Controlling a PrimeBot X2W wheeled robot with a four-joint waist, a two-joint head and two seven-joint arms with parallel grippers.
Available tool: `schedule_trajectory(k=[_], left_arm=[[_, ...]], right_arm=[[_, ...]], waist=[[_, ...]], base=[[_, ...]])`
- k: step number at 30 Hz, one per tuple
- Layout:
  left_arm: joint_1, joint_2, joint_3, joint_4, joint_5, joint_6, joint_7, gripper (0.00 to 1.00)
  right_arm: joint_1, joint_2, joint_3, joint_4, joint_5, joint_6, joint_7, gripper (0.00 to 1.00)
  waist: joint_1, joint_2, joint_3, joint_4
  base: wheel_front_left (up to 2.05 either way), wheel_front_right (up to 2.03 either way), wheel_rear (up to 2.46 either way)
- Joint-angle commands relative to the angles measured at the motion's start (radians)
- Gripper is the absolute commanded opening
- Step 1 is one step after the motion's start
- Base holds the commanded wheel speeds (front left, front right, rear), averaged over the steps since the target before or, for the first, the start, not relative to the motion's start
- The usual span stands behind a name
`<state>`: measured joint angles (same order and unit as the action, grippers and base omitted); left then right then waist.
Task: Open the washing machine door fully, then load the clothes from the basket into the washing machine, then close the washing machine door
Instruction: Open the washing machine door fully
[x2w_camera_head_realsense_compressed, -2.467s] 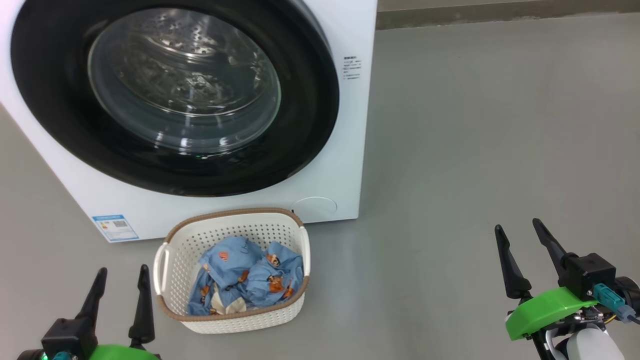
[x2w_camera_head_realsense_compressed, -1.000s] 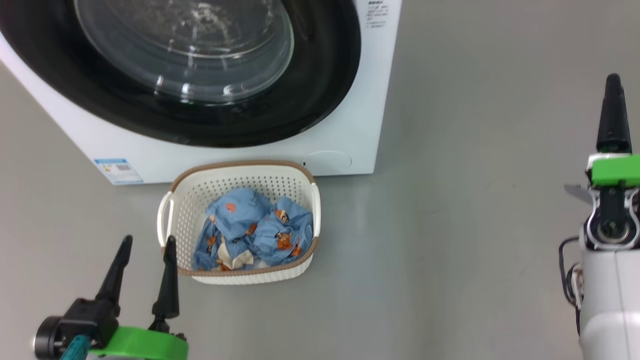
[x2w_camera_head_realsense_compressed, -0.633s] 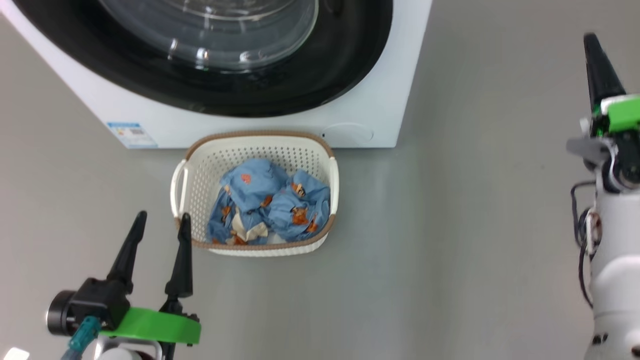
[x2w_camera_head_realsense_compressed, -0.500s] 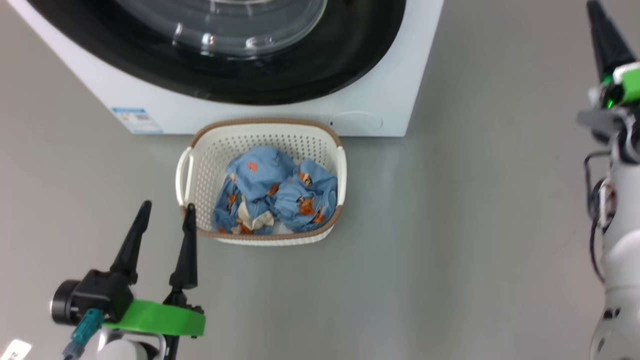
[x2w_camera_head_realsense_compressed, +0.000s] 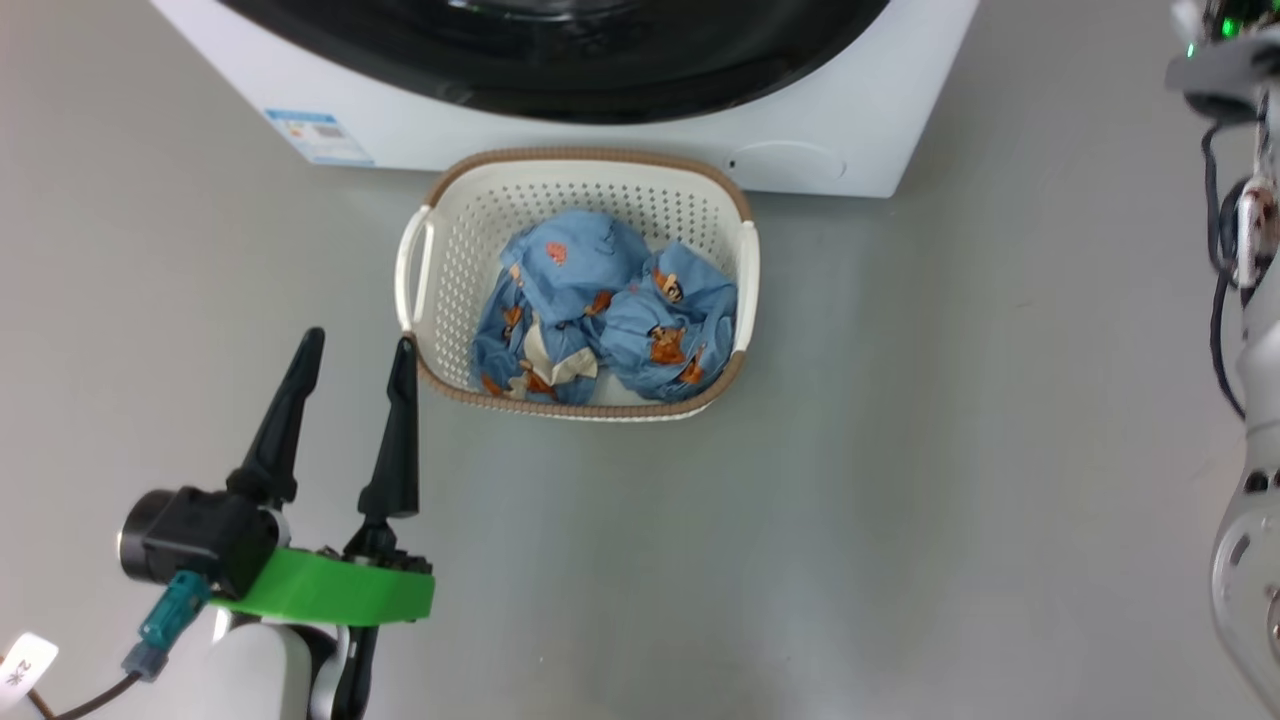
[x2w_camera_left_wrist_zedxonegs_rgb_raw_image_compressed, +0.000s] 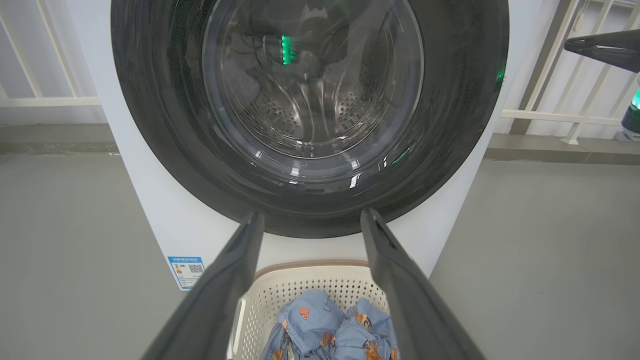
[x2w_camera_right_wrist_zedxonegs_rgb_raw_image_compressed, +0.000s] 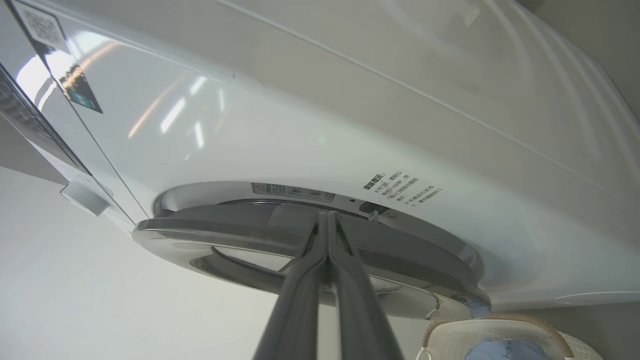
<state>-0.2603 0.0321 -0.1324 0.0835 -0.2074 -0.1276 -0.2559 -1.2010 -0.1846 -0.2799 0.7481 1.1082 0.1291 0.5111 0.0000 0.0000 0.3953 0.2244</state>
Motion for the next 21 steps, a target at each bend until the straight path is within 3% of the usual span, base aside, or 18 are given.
schedule_trajectory(k=[1,21], left_arm=[[-0.027,0.018,0.024,-0.033,-0.010,0.004,-0.006,1.00],[-0.089,0.018,-0.056,-0.064,-0.068,0.032,-0.006,1.00]], right_arm=[[-0.060,0.019,0.011,-0.011,-0.021,0.002,0.010,0.00],[-0.289,0.054,-0.030,0.149,-0.156,0.002,-0.011,0.00]], waist=[[0.0000,0.0000,0.031,0.027],[0.0000,0.0000,0.134,0.109]], base=[[0.00,0.00,0.00],[0.00,0.00,0.00]])
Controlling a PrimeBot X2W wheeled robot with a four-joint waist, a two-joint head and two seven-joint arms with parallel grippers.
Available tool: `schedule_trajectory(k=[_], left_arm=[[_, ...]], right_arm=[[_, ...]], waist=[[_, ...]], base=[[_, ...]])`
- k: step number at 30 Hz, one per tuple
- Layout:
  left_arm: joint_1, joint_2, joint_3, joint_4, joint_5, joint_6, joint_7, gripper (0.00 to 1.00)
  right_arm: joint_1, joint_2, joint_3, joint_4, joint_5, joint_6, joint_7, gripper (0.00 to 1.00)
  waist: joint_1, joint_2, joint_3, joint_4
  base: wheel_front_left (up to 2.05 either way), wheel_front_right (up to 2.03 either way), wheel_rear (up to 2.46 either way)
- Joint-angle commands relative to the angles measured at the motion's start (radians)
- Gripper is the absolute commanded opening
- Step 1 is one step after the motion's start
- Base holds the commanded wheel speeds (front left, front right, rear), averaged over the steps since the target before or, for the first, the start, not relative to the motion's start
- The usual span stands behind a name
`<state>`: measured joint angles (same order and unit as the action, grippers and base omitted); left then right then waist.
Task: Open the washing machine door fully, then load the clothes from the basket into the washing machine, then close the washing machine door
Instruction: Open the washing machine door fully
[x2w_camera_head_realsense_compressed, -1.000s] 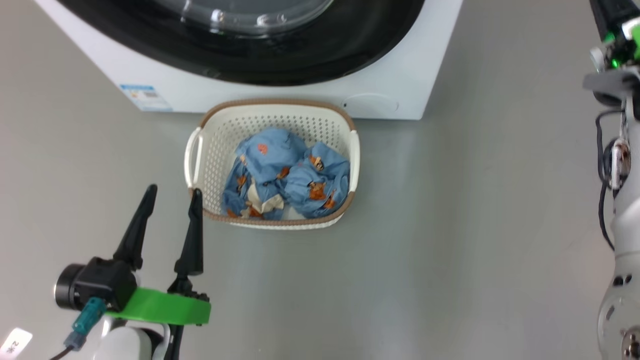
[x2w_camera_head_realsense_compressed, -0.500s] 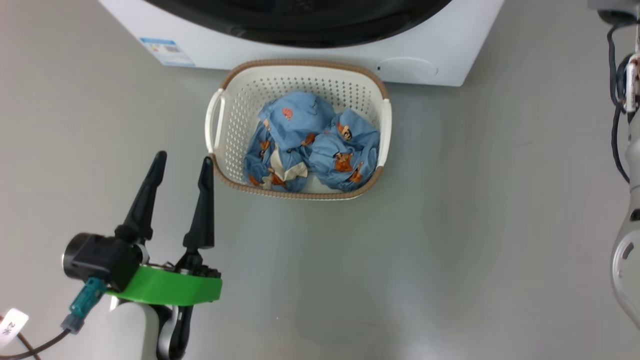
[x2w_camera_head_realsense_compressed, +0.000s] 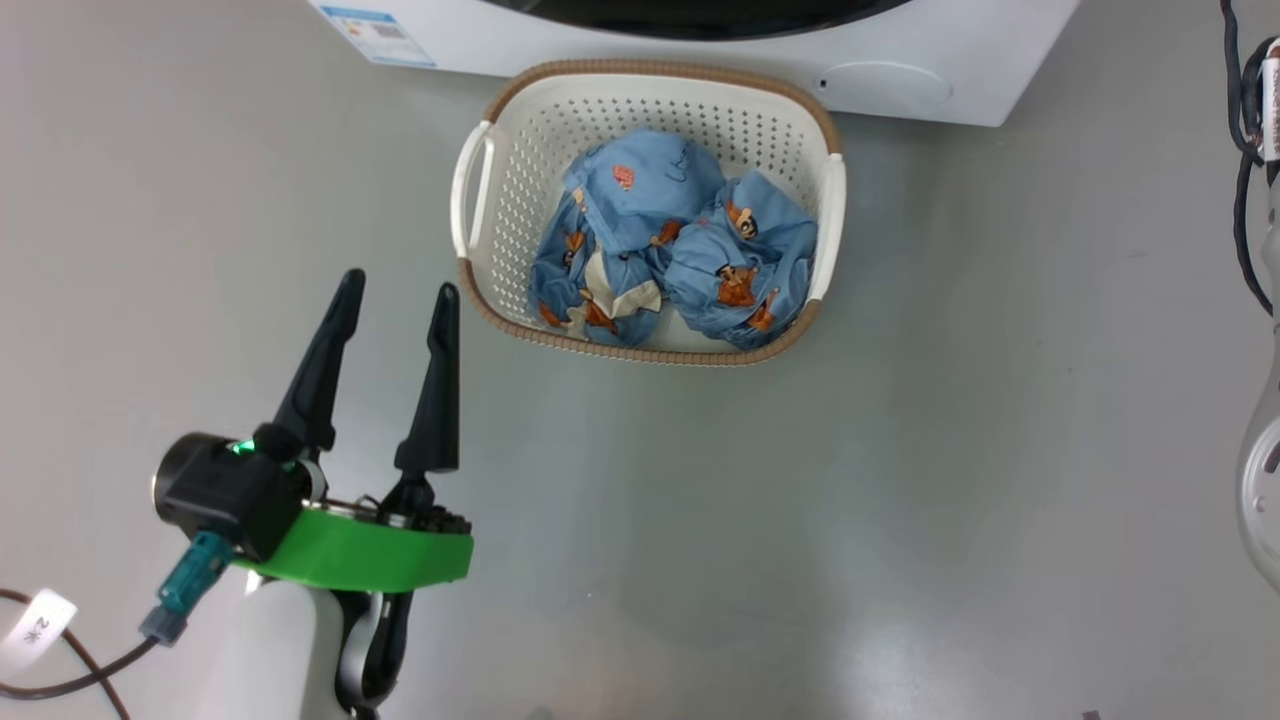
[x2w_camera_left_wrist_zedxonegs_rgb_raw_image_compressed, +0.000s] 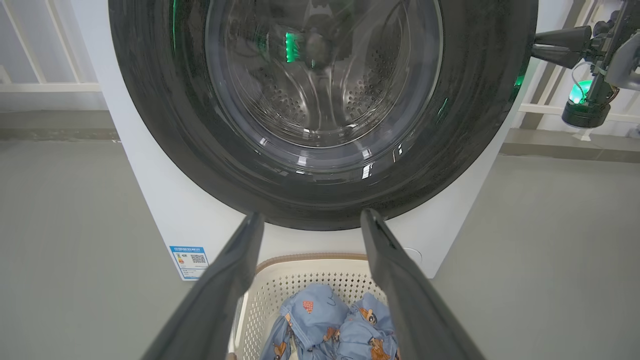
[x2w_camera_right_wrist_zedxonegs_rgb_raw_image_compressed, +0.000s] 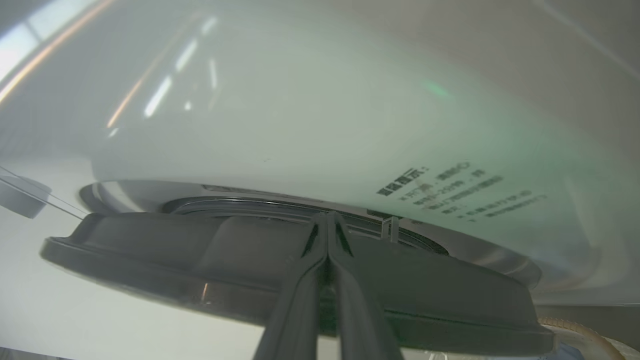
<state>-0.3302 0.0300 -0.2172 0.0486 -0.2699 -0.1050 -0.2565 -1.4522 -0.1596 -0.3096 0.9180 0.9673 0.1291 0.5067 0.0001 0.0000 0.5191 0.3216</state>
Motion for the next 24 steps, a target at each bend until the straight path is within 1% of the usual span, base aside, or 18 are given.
schedule_trajectory(k=[1,5,9,12,17,20,24], left_arm=[[-0.022,0.020,0.026,-0.030,-0.009,0.011,-0.005,1.00],[-0.025,0.020,0.021,-0.032,-0.016,0.016,-0.005,1.00],[-0.026,0.020,0.021,-0.034,-0.021,0.019,-0.005,1.00],[-0.030,0.020,0.023,-0.038,-0.024,0.024,-0.005,1.00],[-0.039,0.020,0.029,-0.041,-0.020,0.026,-0.005,1.00],[-0.043,0.020,0.032,-0.045,-0.016,0.026,-0.005,1.00],[-0.045,0.020,0.034,-0.047,-0.010,0.024,-0.005,1.00]], right_arm=[[-0.045,0.030,-0.002,-0.014,-0.020,0.002,-0.009,0.00],[-0.070,0.036,-0.006,0.005,-0.037,0.002,-0.015,0.00],[-0.081,0.045,-0.003,0.021,-0.041,0.002,0.004,0.00],[-0.074,0.065,0.009,0.015,-0.014,0.002,0.088,0.00],[-0.016,0.081,0.033,-0.038,0.038,0.002,0.222,0.00],[0.026,0.087,0.042,-0.079,0.066,0.002,0.285,0.00],[0.083,0.091,0.054,-0.134,0.080,0.002,0.334,0.00]], waist=[[0.0000,0.0000,0.015,0.016],[0.0000,0.0000,0.025,0.027],[0.0000,0.0000,0.033,0.031],[0.0000,0.0000,0.043,0.029],[0.0000,0.0000,0.042,0.016],[0.0000,0.0000,0.035,0.005],[0.0000,0.0000,0.025,-0.006]], base=[[0.00,0.00,0.00],[0.00,0.00,0.00],[0.00,0.00,0.00],[0.00,0.00,0.00],[0.00,0.00,0.00],[0.00,0.00,0.00],[0.00,0.00,0.00]])
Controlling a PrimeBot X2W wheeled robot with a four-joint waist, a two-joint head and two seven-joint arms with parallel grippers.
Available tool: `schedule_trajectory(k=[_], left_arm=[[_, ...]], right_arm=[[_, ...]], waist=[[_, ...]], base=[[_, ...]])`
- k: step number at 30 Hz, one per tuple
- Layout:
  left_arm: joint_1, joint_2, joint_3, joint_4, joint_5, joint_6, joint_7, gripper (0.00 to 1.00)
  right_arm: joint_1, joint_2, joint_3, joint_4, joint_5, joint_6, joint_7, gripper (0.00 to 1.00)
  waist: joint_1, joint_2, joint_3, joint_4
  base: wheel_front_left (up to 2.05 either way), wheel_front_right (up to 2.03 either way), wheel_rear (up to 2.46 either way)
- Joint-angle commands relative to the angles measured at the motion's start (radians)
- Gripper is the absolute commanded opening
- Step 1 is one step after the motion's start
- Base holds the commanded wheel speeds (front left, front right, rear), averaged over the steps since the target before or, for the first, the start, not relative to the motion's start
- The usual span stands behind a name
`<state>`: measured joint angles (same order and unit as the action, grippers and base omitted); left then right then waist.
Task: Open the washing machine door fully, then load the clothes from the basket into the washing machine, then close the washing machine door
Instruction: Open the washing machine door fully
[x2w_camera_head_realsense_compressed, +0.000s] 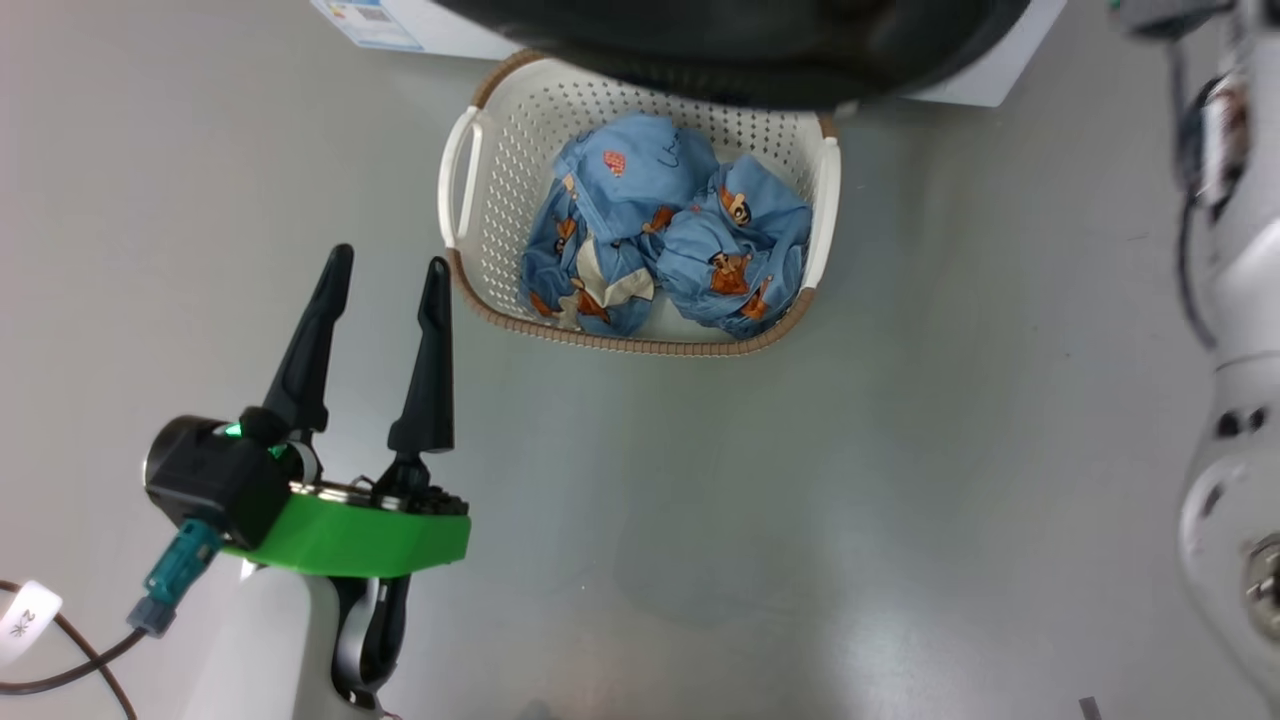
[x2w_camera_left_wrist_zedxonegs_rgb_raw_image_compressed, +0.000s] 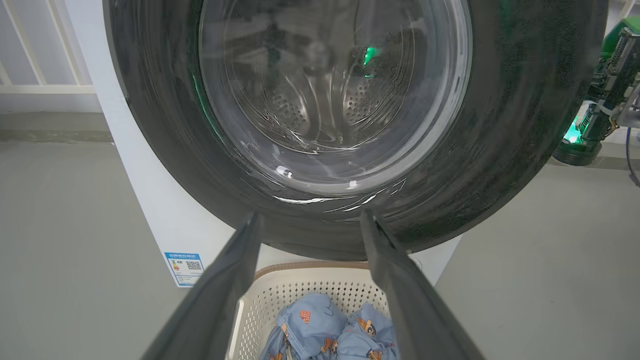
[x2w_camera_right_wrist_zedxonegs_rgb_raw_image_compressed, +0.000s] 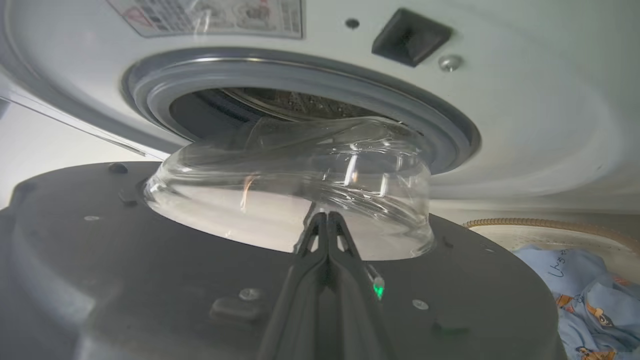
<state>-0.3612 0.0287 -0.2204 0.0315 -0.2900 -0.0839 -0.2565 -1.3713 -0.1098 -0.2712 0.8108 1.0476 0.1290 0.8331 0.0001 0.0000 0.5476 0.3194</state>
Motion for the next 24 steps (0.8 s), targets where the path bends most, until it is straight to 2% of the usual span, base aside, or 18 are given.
schedule_trajectory(k=[1,13,18,24], left_arm=[[-0.015,0.022,0.038,-0.030,0.011,0.003,-0.005,1.00],[0.004,0.022,0.049,-0.029,0.023,-0.002,-0.005,1.00],[0.016,0.022,0.053,-0.021,0.027,-0.005,-0.005,1.00],[0.032,0.022,0.060,-0.007,0.035,-0.007,-0.005,1.00]], right_arm=[[0.016,0.043,0.019,-0.040,0.003,0.002,0.019,0.00],[0.199,0.059,0.096,-0.182,0.095,0.002,0.204,0.00],[0.271,0.059,0.179,-0.226,0.180,0.002,0.261,0.00],[0.351,0.059,0.290,-0.274,0.255,0.002,0.275,0.00]], waist=[[0.0000,0.0000,-0.007,-0.006],[0.0000,0.0000,-0.070,-0.013],[0.0000,0.0000,-0.106,-0.011],[0.0000,0.0000,-0.151,-0.009]], base=[[0.00,0.00,0.00],[0.00,0.00,0.00],[0.00,0.00,0.00],[0.00,0.00,0.00]])
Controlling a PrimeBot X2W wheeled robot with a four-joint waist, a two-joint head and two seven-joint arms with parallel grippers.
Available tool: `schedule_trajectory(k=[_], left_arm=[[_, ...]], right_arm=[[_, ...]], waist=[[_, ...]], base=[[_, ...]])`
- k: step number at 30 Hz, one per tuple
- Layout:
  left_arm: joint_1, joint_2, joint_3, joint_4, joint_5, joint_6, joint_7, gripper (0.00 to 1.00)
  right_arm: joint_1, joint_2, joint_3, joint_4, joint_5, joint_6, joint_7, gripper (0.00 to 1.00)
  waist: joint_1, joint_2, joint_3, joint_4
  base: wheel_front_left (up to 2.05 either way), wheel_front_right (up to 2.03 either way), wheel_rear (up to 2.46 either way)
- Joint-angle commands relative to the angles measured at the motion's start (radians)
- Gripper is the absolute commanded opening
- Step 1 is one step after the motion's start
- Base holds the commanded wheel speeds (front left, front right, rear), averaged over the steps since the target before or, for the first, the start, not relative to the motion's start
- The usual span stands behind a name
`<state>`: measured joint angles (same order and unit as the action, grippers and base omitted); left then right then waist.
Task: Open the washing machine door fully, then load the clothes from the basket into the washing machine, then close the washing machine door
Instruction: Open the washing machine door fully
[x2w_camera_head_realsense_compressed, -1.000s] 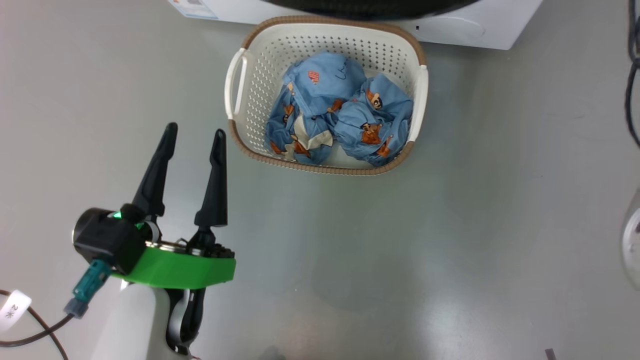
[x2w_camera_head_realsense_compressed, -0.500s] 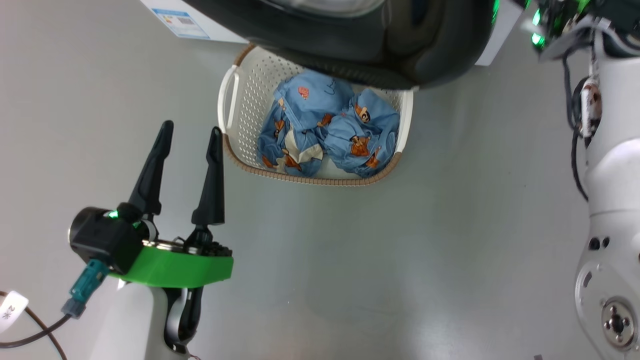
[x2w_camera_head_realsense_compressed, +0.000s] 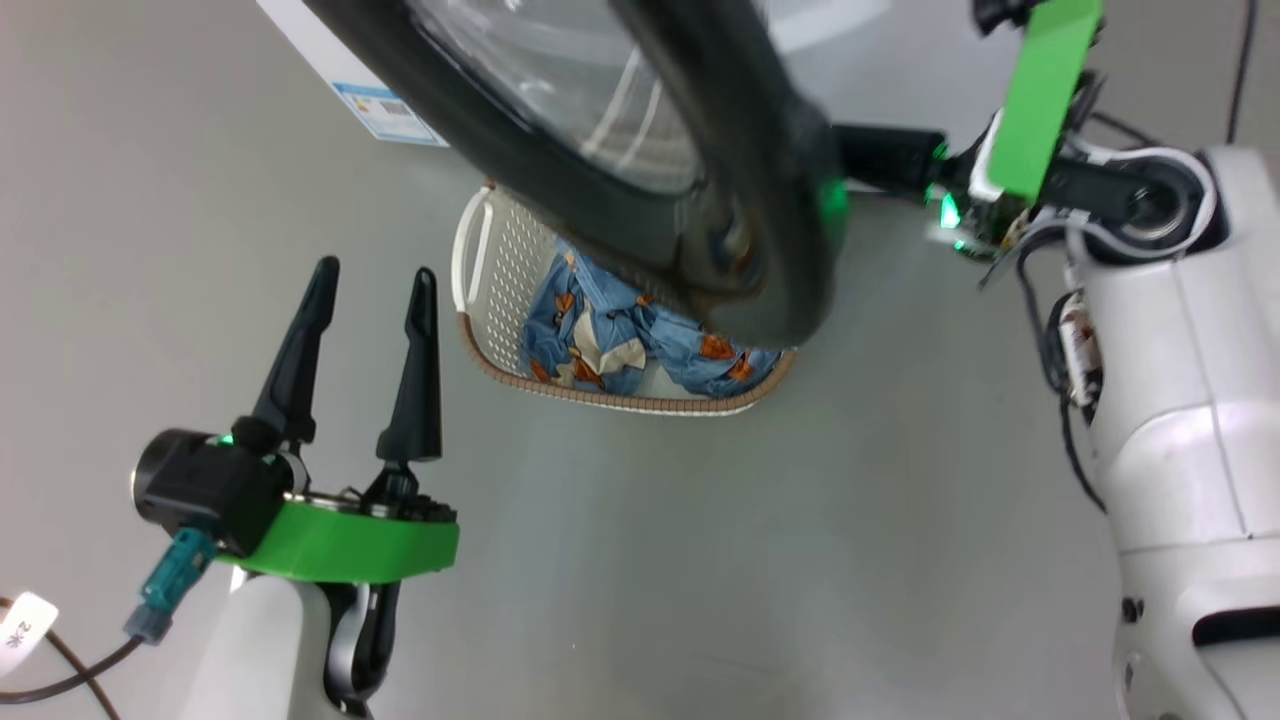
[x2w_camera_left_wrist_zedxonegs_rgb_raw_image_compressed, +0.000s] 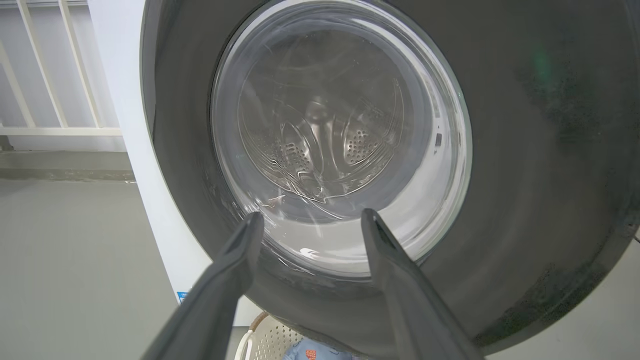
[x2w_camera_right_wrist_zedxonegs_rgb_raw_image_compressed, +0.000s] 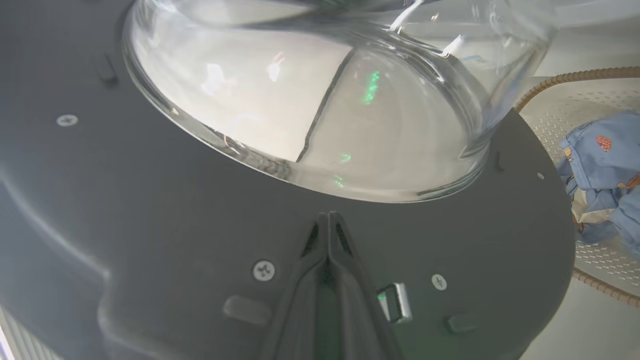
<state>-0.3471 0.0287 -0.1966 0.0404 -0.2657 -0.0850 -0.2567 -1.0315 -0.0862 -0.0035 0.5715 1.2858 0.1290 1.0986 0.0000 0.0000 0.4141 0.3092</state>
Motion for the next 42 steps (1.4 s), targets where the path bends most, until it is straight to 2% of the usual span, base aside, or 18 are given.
schedule_trajectory(k=[1,7,26,34,42], left_arm=[[0.021,0.022,0.037,-0.013,0.013,-0.007,-0.005,1.00],[0.039,0.022,0.045,0.000,0.019,-0.010,-0.005,1.00],[0.076,0.022,0.072,0.044,0.029,-0.016,-0.005,1.00],[0.093,0.022,0.112,0.053,0.035,-0.018,-0.005,1.00],[0.128,0.022,0.170,0.062,0.056,-0.024,-0.005,1.00]], right_arm=[[0.023,0.036,0.041,-0.041,0.027,0.002,0.009,0.00],[0.079,0.036,0.133,-0.070,0.089,0.002,-0.021,0.00],[0.147,0.036,0.491,-0.053,0.327,0.002,-0.247,0.00],[0.168,0.024,0.471,-0.053,0.348,0.002,-0.320,0.00],[0.251,-0.029,0.418,-0.105,0.358,0.002,-0.384,0.00]], waist=[[0.0000,0.0000,-0.025,0.002],[0.0000,0.0000,-0.064,0.004],[0.0000,0.0000,-0.154,0.016],[0.0000,0.0000,-0.183,-0.016],[0.0000,0.0000,-0.229,-0.074]], base=[[0.00,0.00,0.00],[0.00,0.00,0.00],[0.00,0.00,0.00],[0.00,0.00,0.00],[0.00,0.00,0.00]])
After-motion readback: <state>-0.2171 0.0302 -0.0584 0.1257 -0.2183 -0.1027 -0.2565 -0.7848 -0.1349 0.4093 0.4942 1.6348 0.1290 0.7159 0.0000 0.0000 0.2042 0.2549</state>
